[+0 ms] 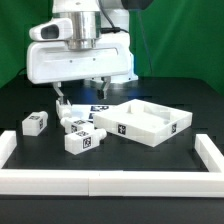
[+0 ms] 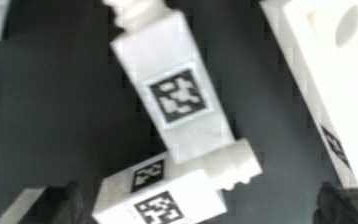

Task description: Assemble one leg

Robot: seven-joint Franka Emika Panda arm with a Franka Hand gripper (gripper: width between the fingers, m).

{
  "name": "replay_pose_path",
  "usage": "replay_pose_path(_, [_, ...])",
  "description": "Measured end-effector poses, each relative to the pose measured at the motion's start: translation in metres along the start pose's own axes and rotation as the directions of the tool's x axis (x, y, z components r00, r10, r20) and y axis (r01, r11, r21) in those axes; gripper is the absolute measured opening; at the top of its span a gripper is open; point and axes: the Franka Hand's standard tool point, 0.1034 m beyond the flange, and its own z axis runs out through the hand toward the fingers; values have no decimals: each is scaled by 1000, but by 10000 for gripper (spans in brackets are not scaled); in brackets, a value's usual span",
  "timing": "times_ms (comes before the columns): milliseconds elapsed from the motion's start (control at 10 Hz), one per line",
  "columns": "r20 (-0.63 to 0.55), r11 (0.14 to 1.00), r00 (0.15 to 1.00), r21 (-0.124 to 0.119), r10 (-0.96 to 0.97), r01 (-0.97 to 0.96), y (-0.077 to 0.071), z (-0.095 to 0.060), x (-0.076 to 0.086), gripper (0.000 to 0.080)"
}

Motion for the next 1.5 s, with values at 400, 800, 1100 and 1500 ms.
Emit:
replay_pose_path(400, [-31,946,947,-69,-319,317,-36,8,22,649])
replay_pose_path(800, [-25,906,908,-81,-418,415,-46,21,27,649])
replay_pose_path(1100, [-16,921,922,-62,-386,384,-53,26,24,649])
replay_pose_path(1500, [-8,949,949,-33,-315,314,-99,52,40,649])
